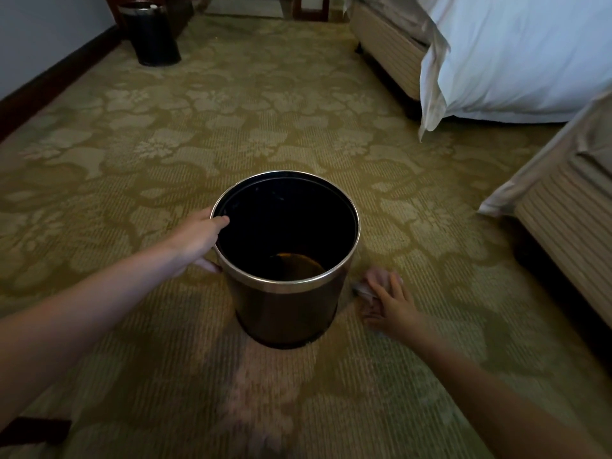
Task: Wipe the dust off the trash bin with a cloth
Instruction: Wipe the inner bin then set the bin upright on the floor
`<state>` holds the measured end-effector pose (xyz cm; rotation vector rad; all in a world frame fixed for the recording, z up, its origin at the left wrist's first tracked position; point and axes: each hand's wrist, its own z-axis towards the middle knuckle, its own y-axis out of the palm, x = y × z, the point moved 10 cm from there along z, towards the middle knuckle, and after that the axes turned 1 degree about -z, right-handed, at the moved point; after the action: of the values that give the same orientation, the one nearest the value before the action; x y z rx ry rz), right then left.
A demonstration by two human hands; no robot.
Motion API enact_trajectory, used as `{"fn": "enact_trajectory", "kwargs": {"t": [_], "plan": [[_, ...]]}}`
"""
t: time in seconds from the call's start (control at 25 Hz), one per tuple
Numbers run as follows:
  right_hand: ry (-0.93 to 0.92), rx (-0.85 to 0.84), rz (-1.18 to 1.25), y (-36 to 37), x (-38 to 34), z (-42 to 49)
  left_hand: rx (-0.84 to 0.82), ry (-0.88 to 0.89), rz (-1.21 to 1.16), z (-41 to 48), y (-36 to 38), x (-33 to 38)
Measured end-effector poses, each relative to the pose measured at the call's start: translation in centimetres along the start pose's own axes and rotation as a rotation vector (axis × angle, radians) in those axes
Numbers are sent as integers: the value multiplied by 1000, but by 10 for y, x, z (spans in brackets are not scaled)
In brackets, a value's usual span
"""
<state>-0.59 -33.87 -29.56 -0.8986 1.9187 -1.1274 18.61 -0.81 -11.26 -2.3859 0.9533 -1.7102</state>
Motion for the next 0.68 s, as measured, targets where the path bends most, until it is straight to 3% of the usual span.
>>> {"fn": "enact_trajectory", "kwargs": {"t": [0.12,0.2,0.28,0.36,0.48,0.68], "plan": [[11,318,97,-33,-15,-27,23,10,10,1,1,2],[-26,431,521,-51,-35,-48,38,13,0,0,2,4],[19,194,1165,-23,-70,-58,50,10,4,-1,1,6],[106,-125,1521,13,-113,-70,57,9,9,-4,2,8],[208,-202,1605,24,-130,-69,64,16,21,-2,-4,11],[189,-312,1663,24,-181,-36,210,-56,-16,5,-63,-12]]}}
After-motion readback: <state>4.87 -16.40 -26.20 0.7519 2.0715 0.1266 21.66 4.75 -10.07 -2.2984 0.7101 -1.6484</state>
